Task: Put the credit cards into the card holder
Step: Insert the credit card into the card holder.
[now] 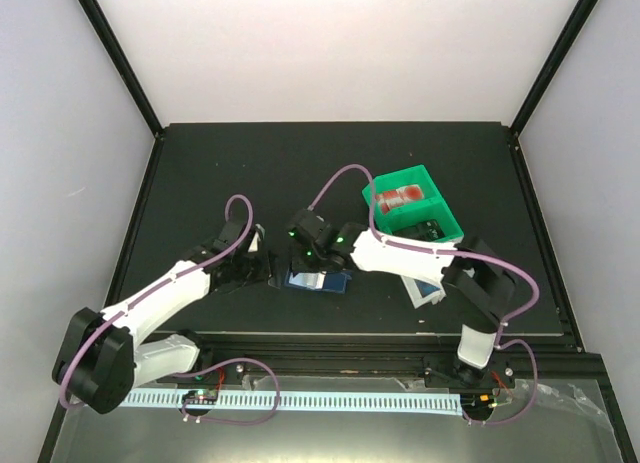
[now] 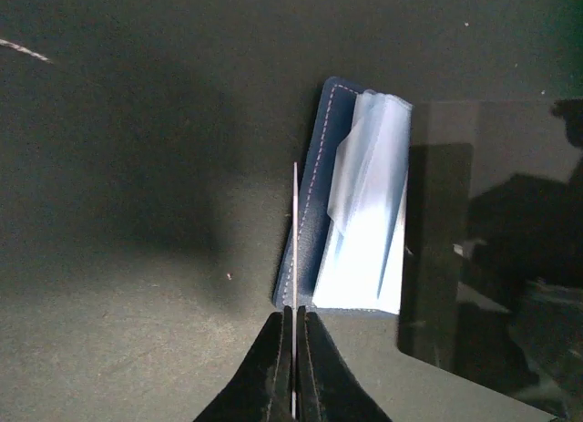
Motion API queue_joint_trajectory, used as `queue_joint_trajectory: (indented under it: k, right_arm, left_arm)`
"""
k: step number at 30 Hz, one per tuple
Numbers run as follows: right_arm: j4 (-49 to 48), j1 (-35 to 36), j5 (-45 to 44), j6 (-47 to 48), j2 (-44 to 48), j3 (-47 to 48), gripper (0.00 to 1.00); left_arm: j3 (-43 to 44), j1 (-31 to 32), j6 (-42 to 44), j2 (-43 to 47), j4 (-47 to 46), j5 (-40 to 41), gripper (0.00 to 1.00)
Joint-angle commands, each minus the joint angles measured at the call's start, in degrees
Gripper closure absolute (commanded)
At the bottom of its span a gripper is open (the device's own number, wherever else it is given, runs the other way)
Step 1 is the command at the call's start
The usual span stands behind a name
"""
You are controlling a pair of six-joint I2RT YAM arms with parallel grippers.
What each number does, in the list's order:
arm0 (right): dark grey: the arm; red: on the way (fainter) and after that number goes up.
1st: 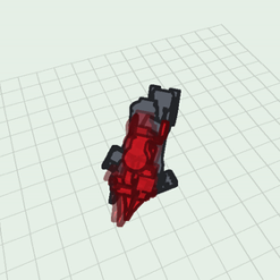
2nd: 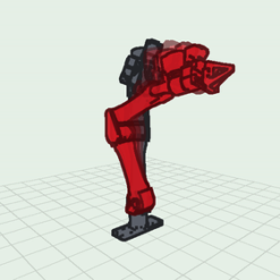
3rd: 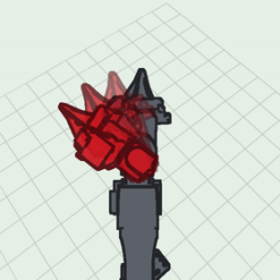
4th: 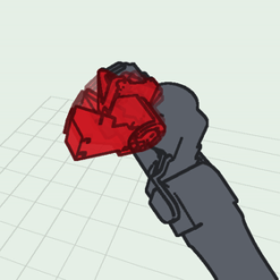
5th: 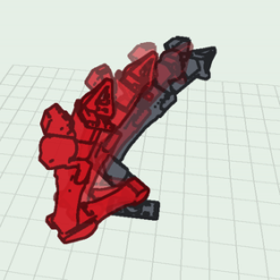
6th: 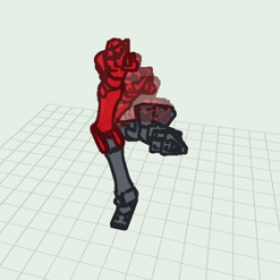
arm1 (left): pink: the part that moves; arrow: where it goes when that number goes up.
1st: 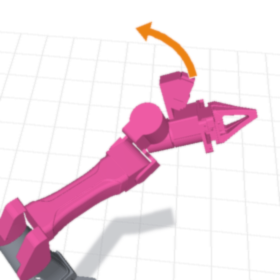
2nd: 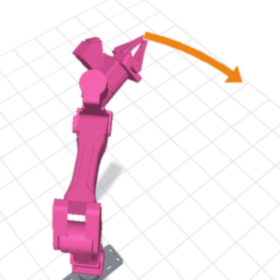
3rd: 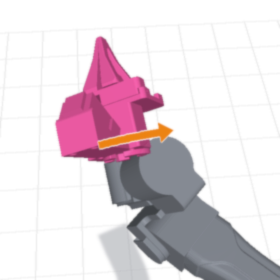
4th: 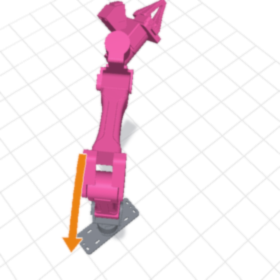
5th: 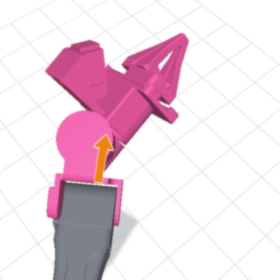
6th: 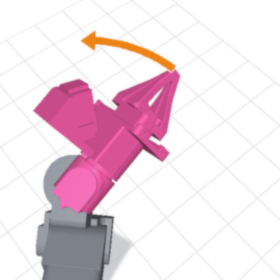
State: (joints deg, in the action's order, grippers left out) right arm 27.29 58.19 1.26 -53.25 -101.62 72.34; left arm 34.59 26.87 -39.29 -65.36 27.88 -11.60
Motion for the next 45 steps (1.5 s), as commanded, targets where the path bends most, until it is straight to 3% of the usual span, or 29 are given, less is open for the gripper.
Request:
queue_joint_trajectory:
  k: [1,6,11,18,23,28,45]
  right_arm:
    - [2.97,1.51,-6.69,-5.32,-4.66,4.94,0.99]
    - [10.00,3.23,-12.37,-8.96,-8.94,10.62,0.99]
    - [11.89,4.34,-16.22,-11.67,-8.78,9.24,0.99]
    - [12.03,5.20,-14.11,-13.30,-11.61,10.38,0.99]
    - [17.07,5.69,-17.60,-15.51,-13.11,12.76,0.99]
    - [19.91,5.79,-23.20,-18.20,-9.24,9.46,0.99]
    - [27.90,5.79,-29.94,-21.01,-1.74,2.58,0.99]
  left_arm:
    - [-0.76,-1.28,1.63,2.70,-0.15,0.48,0.98]
    - [-1.31,-2.16,3.02,3.48,0.25,0.14,0.98]
    - [-1.71,-2.61,3.88,3.79,-0.21,-1.37,0.98]
    - [-1.92,-3.00,4.64,4.79,0.21,-1.97,0.98]
    - [-1.98,-3.15,4.99,5.39,0.30,-2.46,0.98]
    - [-2.02,-3.14,5.31,4.92,-0.45,-4.39,0.98]
    - [-1.63,-3.15,4.58,1.78,-2.68,-8.61,0.98]
